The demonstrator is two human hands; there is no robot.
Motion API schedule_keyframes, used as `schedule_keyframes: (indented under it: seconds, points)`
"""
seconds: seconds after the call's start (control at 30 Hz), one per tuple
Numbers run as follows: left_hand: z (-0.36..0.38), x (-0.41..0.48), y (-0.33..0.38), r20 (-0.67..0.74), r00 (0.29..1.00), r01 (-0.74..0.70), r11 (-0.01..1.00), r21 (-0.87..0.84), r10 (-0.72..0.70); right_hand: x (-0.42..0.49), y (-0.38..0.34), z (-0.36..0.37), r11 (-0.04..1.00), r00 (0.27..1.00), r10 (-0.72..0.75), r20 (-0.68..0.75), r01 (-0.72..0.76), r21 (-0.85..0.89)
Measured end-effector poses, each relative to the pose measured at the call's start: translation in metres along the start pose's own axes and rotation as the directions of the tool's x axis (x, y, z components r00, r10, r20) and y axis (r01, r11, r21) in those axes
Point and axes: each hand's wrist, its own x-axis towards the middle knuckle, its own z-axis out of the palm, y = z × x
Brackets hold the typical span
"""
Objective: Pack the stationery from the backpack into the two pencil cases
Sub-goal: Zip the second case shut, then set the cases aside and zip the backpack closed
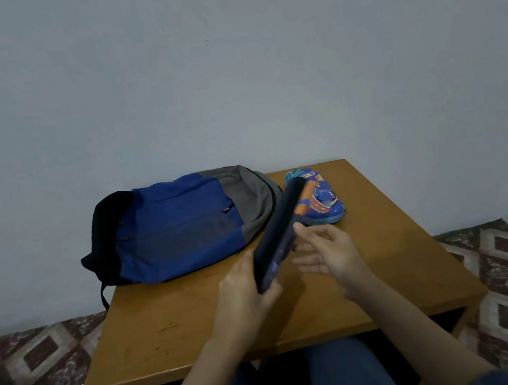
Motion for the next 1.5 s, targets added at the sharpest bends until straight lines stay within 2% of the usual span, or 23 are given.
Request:
schedule_keyframes:
  seconds: [0.07,0.1,0.17,0.2,0.27,0.33,0.4,0.57,0.6,0.67,0.73,0.87,0.97,1.07,1.2,1.33,1.5]
  points:
    - [0.001,0.006,-0.005,-0.015,0.980,0.194,0.962,-0.195,-0.200,-0.002,0.006,-0.001,0.990,0.997,-0.068,-0.029,0.064,-0.129]
    - [0.003,0.009,-0.006,0.011,0.945,0.314,0.896,-0.314,-0.328,-0.002,0.013,0.000,0.975,0.995,-0.083,-0.056,0.069,-0.213]
    - [0.012,0.010,-0.012,0.104,0.837,0.490,0.653,-0.577,-0.537,-0.005,0.032,0.005,0.942,0.995,-0.061,-0.080,0.031,-0.333]
    - [0.017,0.009,-0.013,0.153,0.782,0.532,0.517,-0.671,-0.605,-0.007,0.043,0.008,0.946,0.997,-0.037,-0.065,0.015,-0.324]
    - [0.027,0.005,-0.011,0.237,0.699,0.567,0.320,-0.759,-0.675,-0.015,0.059,0.016,0.977,0.999,-0.025,-0.031,0.018,-0.214]
    - [0.033,0.004,-0.005,0.283,0.671,0.573,0.238,-0.784,-0.685,-0.020,0.068,0.022,0.990,0.991,-0.099,-0.095,0.088,-0.109]
    - [0.037,0.005,0.004,0.285,0.713,0.571,0.293,-0.767,-0.641,-0.020,0.070,0.020,0.988,0.964,-0.151,-0.217,0.155,0.002]
    - [0.046,0.021,0.019,0.353,0.862,0.506,0.562,-0.654,-0.364,0.000,0.044,-0.016,0.973,0.929,-0.087,-0.360,0.156,0.168]
    - [0.049,0.027,0.016,0.336,0.888,0.458,0.668,-0.587,-0.315,0.005,0.037,-0.027,0.971,0.923,-0.090,-0.374,0.165,0.173]
    - [0.054,0.039,0.001,0.252,0.925,0.355,0.879,-0.319,-0.283,0.013,0.026,-0.049,0.969,0.911,-0.108,-0.398,0.187,0.164]
    - [0.059,0.053,-0.019,0.223,0.936,0.298,0.951,-0.085,-0.273,0.027,0.017,-0.074,0.965,0.885,-0.114,-0.451,0.206,0.160]
    - [0.063,0.086,-0.061,0.242,0.931,0.206,0.942,0.266,-0.272,0.062,0.013,-0.120,0.961,0.826,-0.027,-0.563,0.177,0.213]
    - [0.062,0.100,-0.080,0.277,0.910,0.181,0.897,0.404,-0.309,0.082,0.021,-0.143,0.959,0.793,0.046,-0.607,0.134,0.248]
    - [0.065,0.102,-0.087,0.313,0.890,0.165,0.874,0.456,-0.331,0.101,0.024,-0.156,0.970,0.767,0.066,-0.638,0.101,0.223]
    - [0.066,0.108,-0.088,0.264,0.908,0.182,0.872,0.455,-0.327,0.130,0.013,-0.162,0.979,0.769,0.037,-0.639,0.100,0.176]
    - [0.068,0.106,-0.091,0.261,0.912,0.170,0.871,0.461,-0.316,0.161,0.004,-0.162,0.970,0.790,0.084,-0.607,0.074,0.230]
    - [0.072,0.103,-0.095,0.251,0.924,0.146,0.875,0.461,-0.287,0.182,-0.004,-0.164,0.979,0.839,0.078,-0.538,0.038,0.201]
